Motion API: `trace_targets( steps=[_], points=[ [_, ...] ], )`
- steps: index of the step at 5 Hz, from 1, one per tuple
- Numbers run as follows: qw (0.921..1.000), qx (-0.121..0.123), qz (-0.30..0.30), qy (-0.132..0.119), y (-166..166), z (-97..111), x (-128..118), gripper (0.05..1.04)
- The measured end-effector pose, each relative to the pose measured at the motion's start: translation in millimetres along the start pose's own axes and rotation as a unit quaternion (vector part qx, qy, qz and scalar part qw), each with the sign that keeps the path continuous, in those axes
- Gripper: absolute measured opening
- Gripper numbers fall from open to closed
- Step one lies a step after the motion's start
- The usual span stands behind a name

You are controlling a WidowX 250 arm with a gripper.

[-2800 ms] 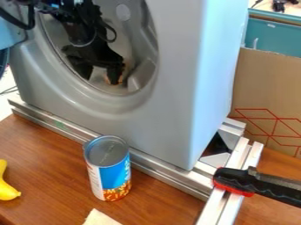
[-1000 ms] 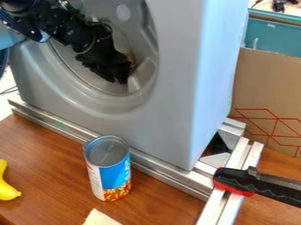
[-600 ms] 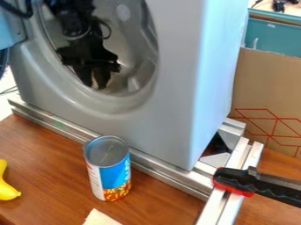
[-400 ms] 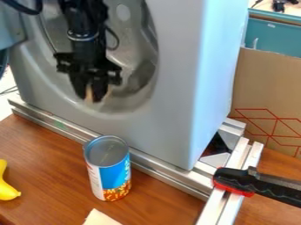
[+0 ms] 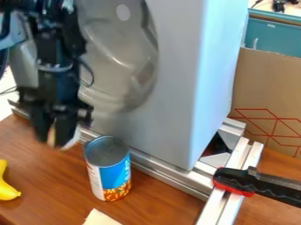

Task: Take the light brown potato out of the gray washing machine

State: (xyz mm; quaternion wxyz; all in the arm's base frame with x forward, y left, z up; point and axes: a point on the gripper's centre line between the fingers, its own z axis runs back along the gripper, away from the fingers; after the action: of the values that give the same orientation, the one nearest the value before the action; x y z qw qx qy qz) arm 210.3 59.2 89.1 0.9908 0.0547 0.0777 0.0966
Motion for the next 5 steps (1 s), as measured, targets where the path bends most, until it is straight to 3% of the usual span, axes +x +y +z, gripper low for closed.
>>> trace_targets(
  steps=[1, 2, 4, 5],
  points=[
    [0.9986, 0.012, 0.035, 0.037, 21, -14, -45, 0.392],
    [0.9996, 0.023, -0.011, 0.013, 45, -30, -29, 0.392],
    [0.9975, 0.021, -0.061, -0.029, 84, -53, 32, 0.392],
    [0.9981, -0.004, -0.056, -0.023, 86, -68, 44, 0.392]
  ],
)
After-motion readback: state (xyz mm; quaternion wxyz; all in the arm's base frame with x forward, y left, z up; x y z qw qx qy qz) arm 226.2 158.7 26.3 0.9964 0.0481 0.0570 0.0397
